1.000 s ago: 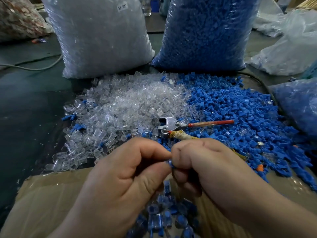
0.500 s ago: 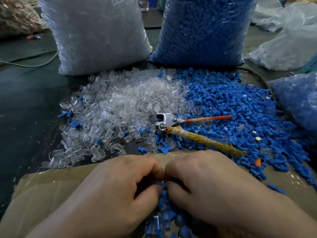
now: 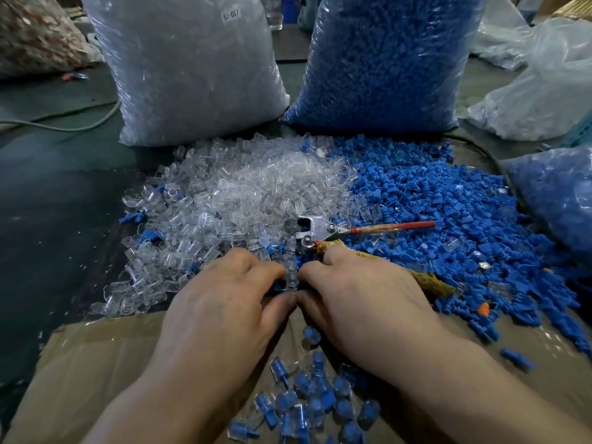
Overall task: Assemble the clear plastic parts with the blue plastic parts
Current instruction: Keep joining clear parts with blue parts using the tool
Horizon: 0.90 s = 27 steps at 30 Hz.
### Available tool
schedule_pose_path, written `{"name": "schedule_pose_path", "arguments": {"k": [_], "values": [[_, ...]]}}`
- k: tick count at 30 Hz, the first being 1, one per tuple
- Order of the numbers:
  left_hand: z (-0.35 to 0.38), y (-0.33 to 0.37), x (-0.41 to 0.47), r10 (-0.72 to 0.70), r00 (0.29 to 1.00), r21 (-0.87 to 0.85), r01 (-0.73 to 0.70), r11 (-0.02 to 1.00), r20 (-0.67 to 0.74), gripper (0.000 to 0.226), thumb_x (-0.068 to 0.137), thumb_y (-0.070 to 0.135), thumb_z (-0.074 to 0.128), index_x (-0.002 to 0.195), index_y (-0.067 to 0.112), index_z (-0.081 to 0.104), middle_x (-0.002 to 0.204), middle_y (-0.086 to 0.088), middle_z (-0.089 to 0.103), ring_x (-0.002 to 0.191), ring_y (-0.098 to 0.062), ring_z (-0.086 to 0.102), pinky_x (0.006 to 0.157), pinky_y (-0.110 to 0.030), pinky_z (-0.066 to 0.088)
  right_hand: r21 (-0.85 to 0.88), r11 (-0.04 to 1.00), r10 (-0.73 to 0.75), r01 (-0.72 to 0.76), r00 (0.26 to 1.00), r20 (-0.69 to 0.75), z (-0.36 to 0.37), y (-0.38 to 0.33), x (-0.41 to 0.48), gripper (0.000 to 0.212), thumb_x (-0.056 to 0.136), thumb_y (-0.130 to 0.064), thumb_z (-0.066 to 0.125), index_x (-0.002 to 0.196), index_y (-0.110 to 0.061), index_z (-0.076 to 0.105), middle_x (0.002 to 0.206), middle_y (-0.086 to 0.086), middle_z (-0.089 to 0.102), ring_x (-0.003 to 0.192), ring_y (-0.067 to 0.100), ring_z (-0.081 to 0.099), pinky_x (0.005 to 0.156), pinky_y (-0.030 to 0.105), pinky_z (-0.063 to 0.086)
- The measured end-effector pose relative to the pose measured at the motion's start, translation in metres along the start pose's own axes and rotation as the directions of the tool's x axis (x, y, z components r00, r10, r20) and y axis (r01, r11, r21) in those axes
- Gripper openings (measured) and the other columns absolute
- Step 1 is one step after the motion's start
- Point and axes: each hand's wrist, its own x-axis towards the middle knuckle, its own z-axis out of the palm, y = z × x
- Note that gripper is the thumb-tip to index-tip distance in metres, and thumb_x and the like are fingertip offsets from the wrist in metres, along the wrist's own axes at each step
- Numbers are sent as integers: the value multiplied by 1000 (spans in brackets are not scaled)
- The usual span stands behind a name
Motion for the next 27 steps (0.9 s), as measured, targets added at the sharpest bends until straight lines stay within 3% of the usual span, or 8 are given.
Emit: {"name": "schedule_pose_path", "arguments": {"k": [6, 11, 15, 23, 27], "values": [[5, 0, -1, 19, 999, -93, -22, 995, -27, 30, 85, 60, 45, 99, 41, 64, 90, 22, 55, 80, 2, 51, 65, -7, 30, 32, 999, -6, 5, 999, 37, -3, 2, -1, 5, 98, -36, 46, 98, -31, 48, 86, -9, 37, 68, 16, 45, 47, 30, 23], [7, 6, 1, -11, 999, -44, 8, 999, -49, 43, 84, 54, 54, 119, 34, 68, 93, 17, 64, 77, -6, 62, 59, -13, 30, 4, 1000, 23, -23, 998, 51, -3, 0, 0, 14, 96, -24, 51, 95, -29, 38, 90, -8, 37, 68, 15, 41, 47, 27, 22], [9, 8, 1, 35, 998, -63, -38, 997, -42, 31, 85, 47, 57, 109, 34, 71, 87, 16, 61, 73, -6, 60, 61, -9, 29, 12, 1000, 8, -8, 998, 55, -4, -2, -1, 14, 94, -18, 51, 103, -27, 46, 91, -7, 38, 71, 15, 42, 54, 30, 36], [9, 4, 3, 32, 999, -173, -36, 984, -30, 18, 83, 47, 54, 97, 40, 63, 87, 25, 59, 82, 4, 52, 67, -9, 32, 88, 995, -45, 45, 999, 3, -2, -4, -4, 28, 92, -19, 54, 114, -29, 41, 101, -7, 45, 84, 16, 55, 65, 35, 52], [9, 3, 3, 30, 998, -203, -40, 978, -54, 16, 84, 41, 60, 98, 37, 66, 86, 22, 62, 81, 1, 55, 69, -11, 38, 211, 976, -38, 54, 996, -77, -2, -1, -5, 10, 96, -28, 46, 104, -33, 43, 92, -14, 50, 82, 12, 51, 68, 34, 46]]}}
